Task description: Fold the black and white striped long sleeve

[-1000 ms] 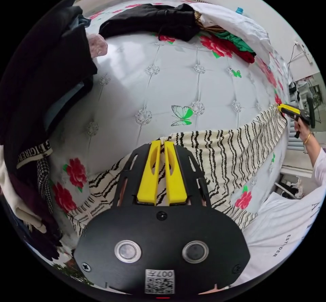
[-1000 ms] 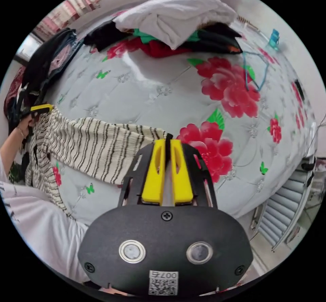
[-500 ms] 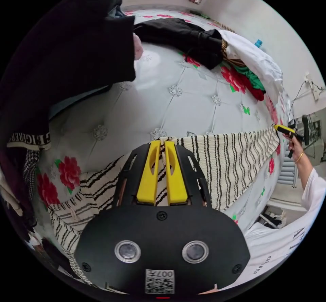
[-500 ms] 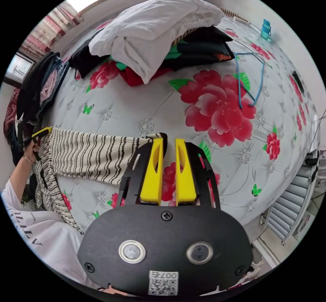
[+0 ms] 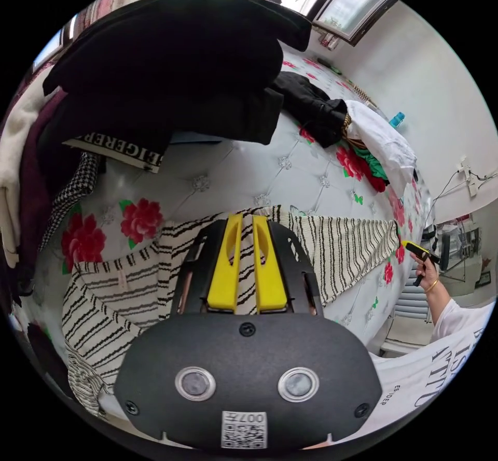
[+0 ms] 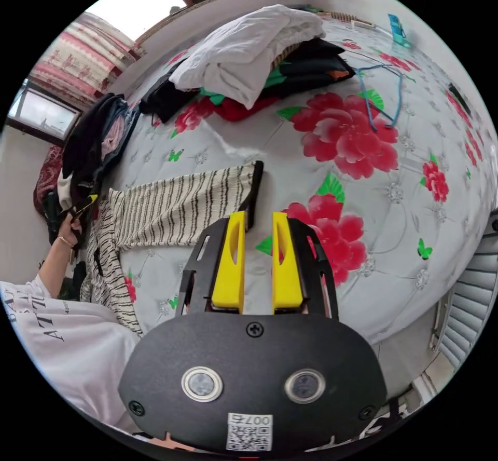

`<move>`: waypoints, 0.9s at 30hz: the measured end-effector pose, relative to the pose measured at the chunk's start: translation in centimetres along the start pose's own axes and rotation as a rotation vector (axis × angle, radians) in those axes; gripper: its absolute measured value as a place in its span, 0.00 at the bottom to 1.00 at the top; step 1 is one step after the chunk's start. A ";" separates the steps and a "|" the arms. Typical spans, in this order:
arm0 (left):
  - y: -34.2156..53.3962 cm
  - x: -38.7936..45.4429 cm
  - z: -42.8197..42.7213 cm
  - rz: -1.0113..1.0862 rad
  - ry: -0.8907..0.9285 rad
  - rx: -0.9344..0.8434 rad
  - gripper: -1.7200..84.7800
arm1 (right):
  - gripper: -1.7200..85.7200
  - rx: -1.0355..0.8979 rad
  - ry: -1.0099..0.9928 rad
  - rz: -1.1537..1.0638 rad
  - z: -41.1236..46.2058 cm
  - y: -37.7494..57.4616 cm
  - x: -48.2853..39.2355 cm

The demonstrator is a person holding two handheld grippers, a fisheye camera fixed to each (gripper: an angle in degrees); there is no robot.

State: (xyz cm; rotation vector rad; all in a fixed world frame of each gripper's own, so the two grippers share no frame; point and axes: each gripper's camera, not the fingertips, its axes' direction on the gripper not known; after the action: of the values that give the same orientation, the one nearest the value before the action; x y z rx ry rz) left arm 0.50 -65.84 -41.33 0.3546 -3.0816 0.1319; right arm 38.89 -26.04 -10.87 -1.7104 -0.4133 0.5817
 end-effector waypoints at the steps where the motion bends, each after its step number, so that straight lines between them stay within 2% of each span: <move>1: 0.0 0.0 -0.3 -0.002 0.004 0.002 0.05 | 0.04 -0.020 -0.014 -0.040 0.7 -0.4 -0.7; 3: 0.3 0.2 -1.6 -0.008 0.022 0.014 0.03 | 0.03 -0.083 -0.023 -0.087 2.1 -1.0 -1.6; 5: 1.1 0.1 -2.4 -0.027 0.043 0.010 0.03 | 0.03 -0.162 0.067 -0.109 3.6 -1.4 -2.1; 9: 5.0 -1.5 -4.1 -0.117 0.093 -0.037 0.02 | 0.03 -0.133 0.242 -0.099 3.3 -2.2 -0.8; 16: 15.1 -7.0 -9.7 -0.394 0.046 -0.058 0.02 | 0.05 -0.056 0.290 0.069 0.8 -4.2 3.1; 20: 23.1 -13.7 -15.4 -0.710 0.019 0.069 0.05 | 0.06 0.032 0.185 0.081 -0.7 -4.5 1.0; 24: 33.0 -20.9 -21.9 -1.079 -0.010 0.307 0.08 | 0.06 -0.043 0.106 -0.061 1.5 -3.6 -6.7; 27: 39.9 -24.8 -26.1 -1.277 -0.072 0.435 0.10 | 0.05 -0.103 0.086 -0.187 3.6 -1.8 -13.4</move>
State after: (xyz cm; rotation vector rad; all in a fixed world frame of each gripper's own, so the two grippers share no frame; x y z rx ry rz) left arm 16.22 -19.27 -19.73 2.1619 -2.2199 0.6925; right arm 25.98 -30.39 -7.52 -1.7644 -0.5425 0.3550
